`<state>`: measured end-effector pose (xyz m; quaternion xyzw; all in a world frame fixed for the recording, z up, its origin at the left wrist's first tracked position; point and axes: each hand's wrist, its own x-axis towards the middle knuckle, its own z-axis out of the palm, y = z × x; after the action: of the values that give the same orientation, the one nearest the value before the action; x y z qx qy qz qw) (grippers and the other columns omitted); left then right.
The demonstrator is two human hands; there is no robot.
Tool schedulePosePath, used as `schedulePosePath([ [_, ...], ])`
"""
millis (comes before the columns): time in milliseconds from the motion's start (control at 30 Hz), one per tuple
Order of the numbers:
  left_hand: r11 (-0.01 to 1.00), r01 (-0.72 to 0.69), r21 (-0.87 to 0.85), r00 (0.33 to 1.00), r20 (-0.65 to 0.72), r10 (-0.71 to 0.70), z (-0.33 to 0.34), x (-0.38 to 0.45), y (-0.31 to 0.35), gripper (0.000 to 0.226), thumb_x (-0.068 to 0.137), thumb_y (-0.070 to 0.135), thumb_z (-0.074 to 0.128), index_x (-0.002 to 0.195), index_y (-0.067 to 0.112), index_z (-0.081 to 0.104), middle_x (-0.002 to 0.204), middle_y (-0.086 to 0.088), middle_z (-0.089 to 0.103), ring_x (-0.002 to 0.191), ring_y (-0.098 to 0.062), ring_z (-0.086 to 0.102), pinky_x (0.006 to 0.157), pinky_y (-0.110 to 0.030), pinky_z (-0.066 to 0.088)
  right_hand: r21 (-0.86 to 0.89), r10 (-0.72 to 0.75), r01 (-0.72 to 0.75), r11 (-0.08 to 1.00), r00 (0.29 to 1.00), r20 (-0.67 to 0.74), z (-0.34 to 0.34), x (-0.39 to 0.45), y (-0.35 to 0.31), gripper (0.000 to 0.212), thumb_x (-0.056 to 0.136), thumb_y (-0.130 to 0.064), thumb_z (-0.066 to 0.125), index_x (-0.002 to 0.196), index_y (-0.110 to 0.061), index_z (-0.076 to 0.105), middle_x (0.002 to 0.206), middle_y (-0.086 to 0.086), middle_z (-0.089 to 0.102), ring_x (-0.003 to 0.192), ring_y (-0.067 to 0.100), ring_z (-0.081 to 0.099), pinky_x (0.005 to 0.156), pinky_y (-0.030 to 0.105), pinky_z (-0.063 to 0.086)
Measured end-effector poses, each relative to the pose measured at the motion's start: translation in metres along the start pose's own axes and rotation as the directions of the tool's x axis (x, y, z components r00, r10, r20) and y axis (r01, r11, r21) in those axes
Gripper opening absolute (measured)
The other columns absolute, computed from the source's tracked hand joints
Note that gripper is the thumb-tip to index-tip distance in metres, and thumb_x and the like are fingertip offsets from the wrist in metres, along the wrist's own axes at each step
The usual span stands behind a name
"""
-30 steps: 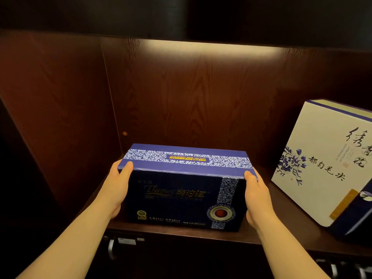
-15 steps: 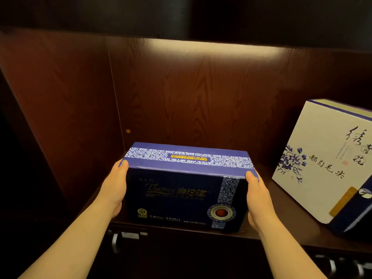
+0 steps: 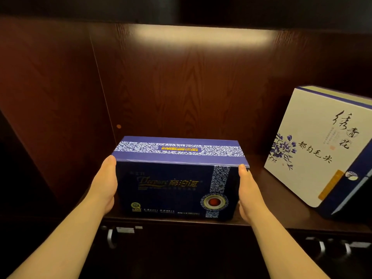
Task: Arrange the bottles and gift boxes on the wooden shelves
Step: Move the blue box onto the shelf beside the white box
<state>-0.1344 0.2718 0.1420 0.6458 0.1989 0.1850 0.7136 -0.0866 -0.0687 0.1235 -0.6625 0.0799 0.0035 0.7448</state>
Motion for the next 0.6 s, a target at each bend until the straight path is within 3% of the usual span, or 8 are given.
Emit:
schedulePosePath([
  [67,1.000,-0.003,0.000,1.000,-0.010,0.003,-0.0022,0.0028,-0.0006,0.029,0.097,0.056,0.039,0.096,0.052,0.068,0.091,0.014,0.076,0.104,-0.015,0.065,0.076,-0.034,0.045,0.007,0.002,-0.002,1.000,1.000,0.005,0.0008,-0.0004,0.0015,0.048,0.082,-0.072,0.045,0.121,-0.050,0.060,0.117,-0.011,0.074,0.111,0.014,0.067,0.080,0.037,0.052],
  [133,1.000,-0.009,0.005,1.000,-0.011,0.009,-0.0045,0.0047,-0.0006,0.029,0.097,0.056,0.039,0.096,0.052,0.068,0.091,0.015,0.076,0.104,-0.015,0.065,0.077,-0.035,0.044,0.006,-0.003,0.003,1.000,1.000,0.010,0.0020,-0.0013,0.0035,0.052,0.082,-0.072,0.045,0.126,-0.048,0.059,0.118,-0.010,0.074,0.112,0.015,0.067,0.086,0.041,0.055],
  [233,1.000,-0.014,0.009,1.000,-0.001,0.014,-0.0036,0.0039,0.0014,0.033,0.095,0.056,0.040,0.082,0.059,0.069,0.087,0.017,0.075,0.104,-0.015,0.064,0.079,-0.036,0.043,0.001,-0.002,0.002,1.000,1.000,0.001,0.0024,-0.0013,0.0049,0.052,0.081,-0.073,0.044,0.126,-0.050,0.058,0.123,-0.009,0.071,0.116,0.016,0.064,0.096,0.045,0.051],
  [433,1.000,-0.008,0.007,1.000,0.000,0.008,-0.0019,0.0009,0.0004,0.033,0.096,0.054,0.040,0.081,0.058,0.069,0.088,0.017,0.076,0.105,-0.015,0.063,0.079,-0.036,0.043,-0.009,0.006,-0.006,1.000,1.000,-0.023,0.0017,0.0035,0.0053,0.025,0.094,-0.067,0.042,0.105,-0.057,0.062,0.097,-0.023,0.075,0.105,0.009,0.068,0.075,0.032,0.050],
  [600,1.000,0.001,0.002,1.000,-0.008,-0.001,-0.0011,-0.0003,0.0018,0.034,0.095,0.053,0.040,0.080,0.057,0.071,0.087,0.016,0.076,0.104,-0.015,0.063,0.081,-0.036,0.042,0.010,0.005,-0.005,1.000,1.000,0.003,0.0012,0.0023,0.0079,0.040,0.087,-0.069,0.044,0.119,-0.051,0.060,0.108,-0.016,0.076,0.107,0.010,0.069,0.080,0.034,0.053],
])
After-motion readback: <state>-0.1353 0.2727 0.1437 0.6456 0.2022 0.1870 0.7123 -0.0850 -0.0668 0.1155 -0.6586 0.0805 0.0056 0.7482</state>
